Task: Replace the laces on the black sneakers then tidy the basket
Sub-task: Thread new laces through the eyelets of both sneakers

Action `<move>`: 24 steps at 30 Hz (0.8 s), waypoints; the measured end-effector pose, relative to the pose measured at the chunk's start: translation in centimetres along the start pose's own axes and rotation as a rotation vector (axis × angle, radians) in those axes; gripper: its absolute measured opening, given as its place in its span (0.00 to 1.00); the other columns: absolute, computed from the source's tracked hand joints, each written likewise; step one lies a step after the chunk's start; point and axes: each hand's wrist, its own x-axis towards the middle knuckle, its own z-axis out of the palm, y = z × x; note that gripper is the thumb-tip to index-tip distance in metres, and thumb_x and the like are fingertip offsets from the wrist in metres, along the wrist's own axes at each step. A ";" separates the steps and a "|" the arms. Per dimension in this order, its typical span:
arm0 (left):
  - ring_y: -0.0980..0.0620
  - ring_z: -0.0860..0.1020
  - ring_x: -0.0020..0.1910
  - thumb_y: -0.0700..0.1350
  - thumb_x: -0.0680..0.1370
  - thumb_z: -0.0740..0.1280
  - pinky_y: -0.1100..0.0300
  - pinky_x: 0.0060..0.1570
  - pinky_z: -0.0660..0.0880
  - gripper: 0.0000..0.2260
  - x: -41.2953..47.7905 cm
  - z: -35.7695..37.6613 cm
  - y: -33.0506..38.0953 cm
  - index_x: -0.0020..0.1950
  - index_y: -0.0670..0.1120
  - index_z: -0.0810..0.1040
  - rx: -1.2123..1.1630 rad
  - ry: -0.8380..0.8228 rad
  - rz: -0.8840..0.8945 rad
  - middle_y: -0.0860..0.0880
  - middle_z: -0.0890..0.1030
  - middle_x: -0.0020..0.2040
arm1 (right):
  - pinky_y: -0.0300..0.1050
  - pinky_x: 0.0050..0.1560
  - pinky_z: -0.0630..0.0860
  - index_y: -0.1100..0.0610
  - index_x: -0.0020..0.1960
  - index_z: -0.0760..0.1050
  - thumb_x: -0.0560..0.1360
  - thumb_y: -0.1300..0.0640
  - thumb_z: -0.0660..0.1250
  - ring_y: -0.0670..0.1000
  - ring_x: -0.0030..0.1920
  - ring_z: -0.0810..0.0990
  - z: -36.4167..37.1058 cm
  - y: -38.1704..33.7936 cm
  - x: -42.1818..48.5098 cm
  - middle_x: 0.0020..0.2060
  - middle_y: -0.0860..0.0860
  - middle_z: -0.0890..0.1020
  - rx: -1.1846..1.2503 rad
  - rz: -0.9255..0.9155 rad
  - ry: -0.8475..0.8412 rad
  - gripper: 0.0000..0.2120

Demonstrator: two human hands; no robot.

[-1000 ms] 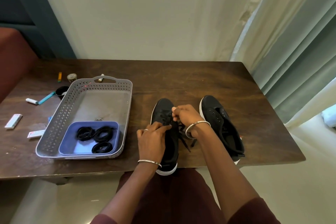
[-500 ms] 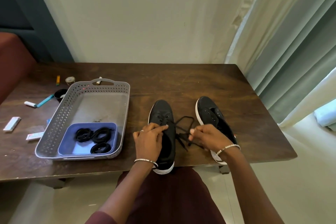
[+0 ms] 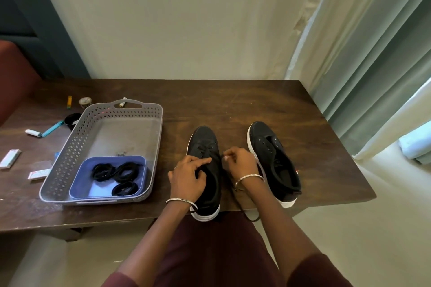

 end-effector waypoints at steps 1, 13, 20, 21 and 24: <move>0.55 0.75 0.53 0.39 0.76 0.66 0.51 0.55 0.65 0.20 0.0 0.0 0.0 0.59 0.63 0.81 -0.001 -0.002 0.000 0.60 0.74 0.50 | 0.47 0.54 0.78 0.54 0.54 0.83 0.77 0.56 0.68 0.55 0.52 0.83 0.3 -0.6 0.3 0.49 0.54 0.86 0.029 -0.003 -0.008 0.08; 0.56 0.75 0.54 0.40 0.78 0.64 0.51 0.56 0.65 0.20 0.1 -0.3 0.3 0.62 0.63 0.79 0.056 -0.020 -0.006 0.60 0.76 0.53 | 0.55 0.54 0.72 0.50 0.33 0.71 0.81 0.47 0.61 0.53 0.40 0.77 0.6 -1.3 0.8 0.33 0.47 0.78 0.181 0.029 -0.120 0.18; 0.54 0.76 0.58 0.41 0.79 0.63 0.48 0.59 0.65 0.18 0.0 -0.6 1.0 0.61 0.62 0.80 0.094 -0.033 -0.026 0.58 0.77 0.58 | 0.49 0.47 0.73 0.53 0.28 0.73 0.81 0.46 0.63 0.48 0.34 0.74 -4.9 -1.3 -0.8 0.29 0.51 0.77 0.309 -0.046 -0.151 0.24; 0.53 0.77 0.58 0.41 0.79 0.63 0.47 0.59 0.66 0.17 0.1 -0.7 1.2 0.59 0.62 0.80 0.075 -0.017 -0.025 0.57 0.77 0.58 | 0.52 0.50 0.75 0.53 0.29 0.74 0.81 0.45 0.63 0.49 0.35 0.75 -6.0 -1.3 -1.0 0.29 0.49 0.77 0.272 -0.070 -0.158 0.23; 0.54 0.78 0.56 0.45 0.78 0.66 0.45 0.59 0.69 0.14 0.9 -1.2 2.2 0.59 0.62 0.79 -0.033 0.065 0.058 0.58 0.76 0.56 | 0.49 0.46 0.75 0.53 0.34 0.78 0.80 0.43 0.63 0.49 0.35 0.75 -8.7 -1.9 -2.4 0.29 0.48 0.77 0.193 -0.135 -0.198 0.21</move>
